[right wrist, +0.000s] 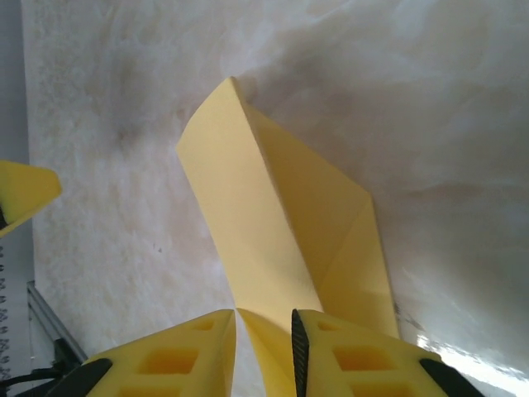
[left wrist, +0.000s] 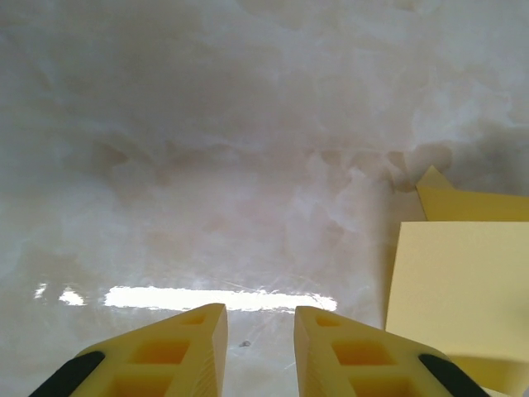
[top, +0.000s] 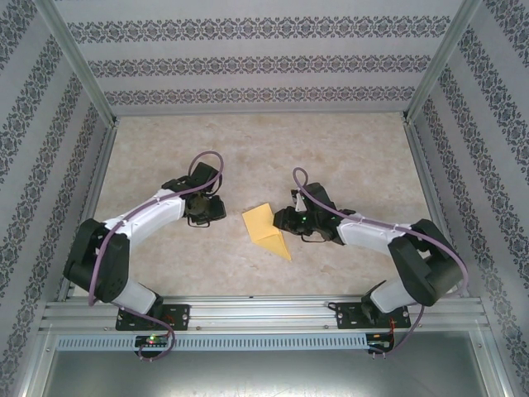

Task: Fold a paper plane with a square sheet of paper (pick it up from the middle)
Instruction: Fold the wing for the fifth time at the center of the table.

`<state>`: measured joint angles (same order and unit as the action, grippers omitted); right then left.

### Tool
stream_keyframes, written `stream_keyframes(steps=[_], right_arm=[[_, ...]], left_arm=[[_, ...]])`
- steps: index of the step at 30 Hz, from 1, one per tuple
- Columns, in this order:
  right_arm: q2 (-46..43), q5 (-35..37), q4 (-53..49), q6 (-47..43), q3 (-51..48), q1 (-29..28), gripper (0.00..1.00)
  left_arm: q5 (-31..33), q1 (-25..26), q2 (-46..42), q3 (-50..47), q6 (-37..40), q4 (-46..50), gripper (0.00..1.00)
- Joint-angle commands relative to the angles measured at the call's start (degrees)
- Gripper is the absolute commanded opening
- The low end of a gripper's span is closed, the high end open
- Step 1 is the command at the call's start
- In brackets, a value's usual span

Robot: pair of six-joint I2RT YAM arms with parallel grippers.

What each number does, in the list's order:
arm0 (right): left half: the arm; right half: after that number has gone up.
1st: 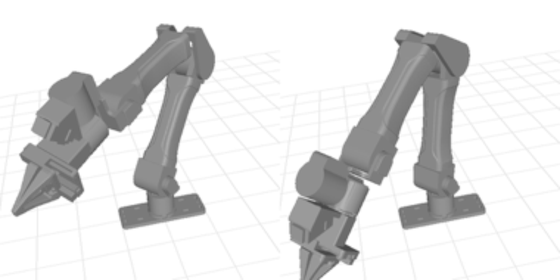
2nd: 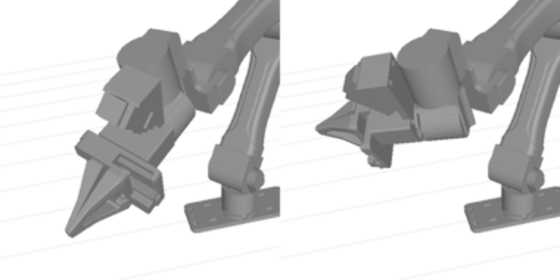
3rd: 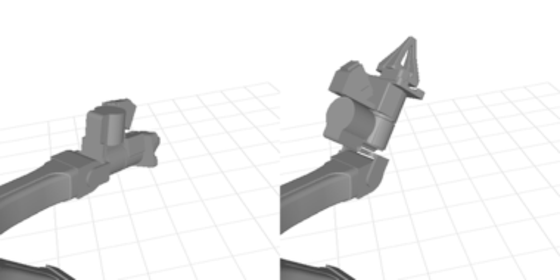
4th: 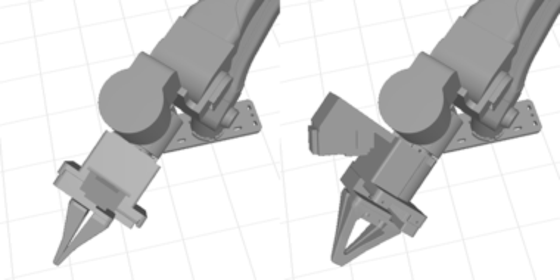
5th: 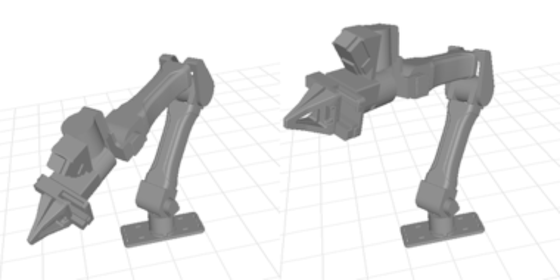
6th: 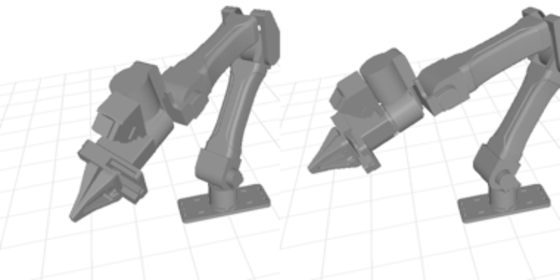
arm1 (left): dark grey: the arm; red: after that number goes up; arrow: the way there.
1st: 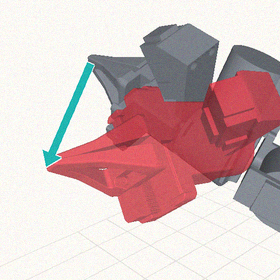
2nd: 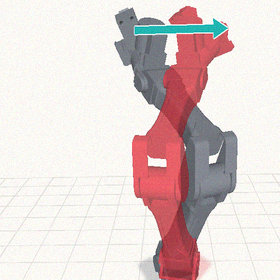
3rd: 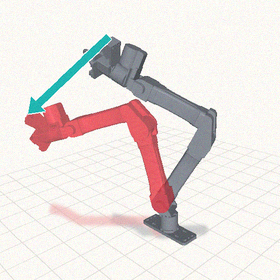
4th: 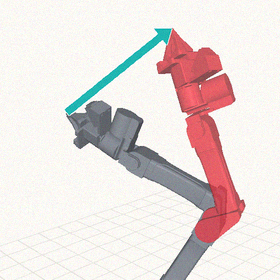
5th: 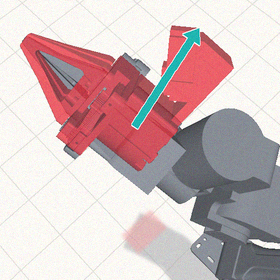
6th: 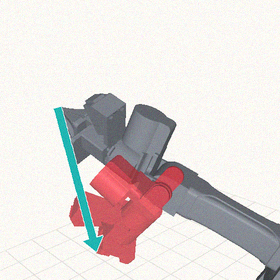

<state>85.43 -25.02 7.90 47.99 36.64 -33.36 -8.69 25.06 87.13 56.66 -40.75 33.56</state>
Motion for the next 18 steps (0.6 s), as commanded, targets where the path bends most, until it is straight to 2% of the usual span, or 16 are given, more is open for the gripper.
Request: stream_keyframes(steps=[1, 3, 5, 9, 13, 18], right_arm=[[2.5, -3.6, 6.6, 1.3, 1.2, -1.1, 0.25], [4.4, -4.9, 7.8, 2.1, 1.0, -1.0, 0.25], [6.0, -6.2, 8.0, 1.6, 1.3, -1.1, 0.21], [6.1, -5.8, 9.5, 1.8, -0.8, -0.7, 0.22], [2.3, -4.4, 8.0, 1.0, -2.0, 0.2, 0.25], [-3.8, -6.4, 4.5, -1.5, -1.4, 0.3, 0.25]], left_arm=[[-1.5, 1.2, 1.7, 2.3, 1.1, -0.3, 0.29], [-2.1, 1.7, 2.6, 2.7, 1.2, -0.3, 0.29], [-2.5, 2.2, 3.2, 2.8, 1.3, -0.6, 0.29], [-2.5, 3.0, 4.3, 3.7, 1.3, -0.4, 0.29], [-2.4, 3.3, 4.8, 4.1, 1.5, -0.4, 0.29], [-2.3, 3.3, 5.1, 4.5, 1.7, 0.0, 0.29]])
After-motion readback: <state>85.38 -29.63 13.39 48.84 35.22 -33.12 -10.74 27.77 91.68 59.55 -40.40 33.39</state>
